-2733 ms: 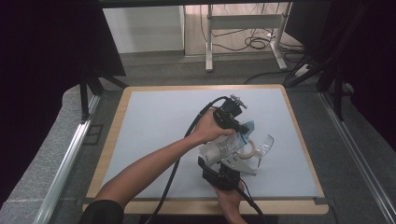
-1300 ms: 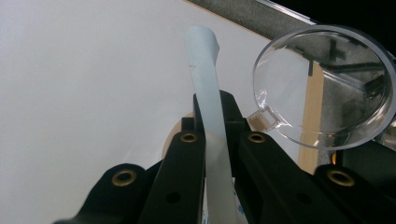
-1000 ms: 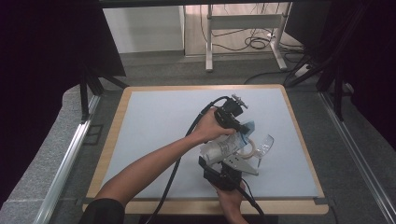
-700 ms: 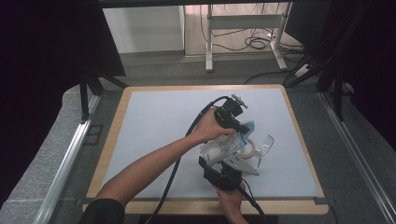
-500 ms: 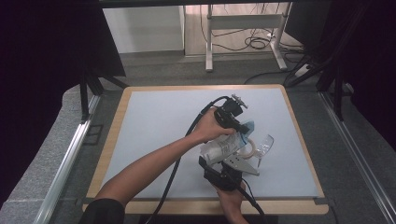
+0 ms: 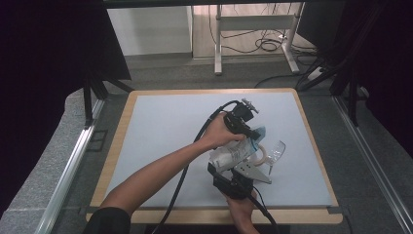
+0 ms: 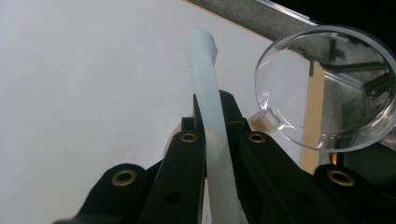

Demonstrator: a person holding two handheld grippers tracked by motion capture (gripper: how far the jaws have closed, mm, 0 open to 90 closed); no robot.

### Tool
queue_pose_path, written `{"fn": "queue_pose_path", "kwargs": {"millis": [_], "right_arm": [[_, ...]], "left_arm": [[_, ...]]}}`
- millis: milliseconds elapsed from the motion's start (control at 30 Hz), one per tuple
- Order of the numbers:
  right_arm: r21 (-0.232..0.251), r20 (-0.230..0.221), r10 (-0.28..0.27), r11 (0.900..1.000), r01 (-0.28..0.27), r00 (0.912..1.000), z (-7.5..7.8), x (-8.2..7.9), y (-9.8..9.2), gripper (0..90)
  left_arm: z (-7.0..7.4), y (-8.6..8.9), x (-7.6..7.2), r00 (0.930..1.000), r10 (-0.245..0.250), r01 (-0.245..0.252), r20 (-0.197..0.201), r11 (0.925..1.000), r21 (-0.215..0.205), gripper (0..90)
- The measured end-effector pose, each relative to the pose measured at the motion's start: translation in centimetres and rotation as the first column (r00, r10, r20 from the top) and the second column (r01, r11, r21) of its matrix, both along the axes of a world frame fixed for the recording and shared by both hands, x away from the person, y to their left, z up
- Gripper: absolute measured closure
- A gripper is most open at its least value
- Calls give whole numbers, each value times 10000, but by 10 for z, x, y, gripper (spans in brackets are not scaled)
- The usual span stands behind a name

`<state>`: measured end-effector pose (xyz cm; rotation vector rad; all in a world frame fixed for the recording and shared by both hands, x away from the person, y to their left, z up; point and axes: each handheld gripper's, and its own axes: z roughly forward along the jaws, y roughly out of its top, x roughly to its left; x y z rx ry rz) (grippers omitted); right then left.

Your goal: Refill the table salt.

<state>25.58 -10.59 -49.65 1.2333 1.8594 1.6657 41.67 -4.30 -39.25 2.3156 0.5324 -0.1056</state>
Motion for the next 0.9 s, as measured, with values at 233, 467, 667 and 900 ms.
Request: {"fn": "queue_pose_path", "kwargs": {"millis": [233,467,667,900], "right_arm": [[-40,45,-6,10000,6,10000,0,0,0,466],[-24,56,3,10000,-3,10000,1,0,0,468],[6,66,6,10000,-6,10000,2,-1,1,469],[-31,94,1,10000,-1,10000,3,-1,1,470]], "left_arm": [[-1,0,0,10000,-10,10,-9,10000,15,900],[-1,-1,0,10000,-25,25,1,10000,42,900],[-1,-1,0,10000,-30,30,-4,10000,48,900],[-1,-2,0,10000,-43,43,10,10000,74,900]]}}
